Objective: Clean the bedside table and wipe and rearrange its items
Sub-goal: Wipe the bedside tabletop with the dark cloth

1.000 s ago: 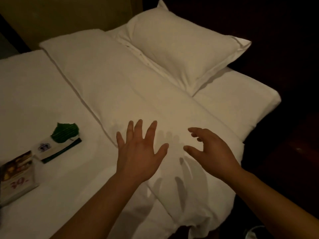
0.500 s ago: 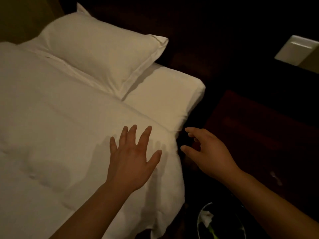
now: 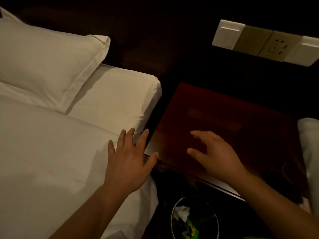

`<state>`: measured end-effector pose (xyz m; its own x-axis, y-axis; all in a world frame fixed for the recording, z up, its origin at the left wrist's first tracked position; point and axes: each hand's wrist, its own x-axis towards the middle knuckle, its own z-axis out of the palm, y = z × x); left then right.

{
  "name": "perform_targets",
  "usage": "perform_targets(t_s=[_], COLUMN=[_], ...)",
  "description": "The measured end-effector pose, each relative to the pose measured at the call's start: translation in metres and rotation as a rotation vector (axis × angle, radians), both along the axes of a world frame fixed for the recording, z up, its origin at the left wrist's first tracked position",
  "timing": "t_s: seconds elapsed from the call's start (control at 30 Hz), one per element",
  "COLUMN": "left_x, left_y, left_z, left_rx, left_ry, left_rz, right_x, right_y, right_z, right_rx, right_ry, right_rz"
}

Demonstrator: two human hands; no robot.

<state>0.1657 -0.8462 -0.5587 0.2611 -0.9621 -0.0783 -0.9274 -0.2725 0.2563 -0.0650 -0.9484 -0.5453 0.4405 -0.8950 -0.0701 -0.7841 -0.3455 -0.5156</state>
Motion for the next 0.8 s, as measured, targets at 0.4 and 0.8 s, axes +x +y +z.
perform_targets(t_s=[0.4,0.8], left_x=[-0.039,-0.054], left_y=[-0.036,-0.132], left_z=[-0.036,-0.128], left_rx=[0.075,0.107], left_ry=[0.013,-0.057], left_rz=[-0.095,-0.172], right_x=[-0.199,-0.196], right_y=[0.005,0.055], right_z=[-0.039,-0.101], right_rx=[-0.123,-0.105], right_ry=[0.415,-0.049], right_rz=[-0.436,-0.453])
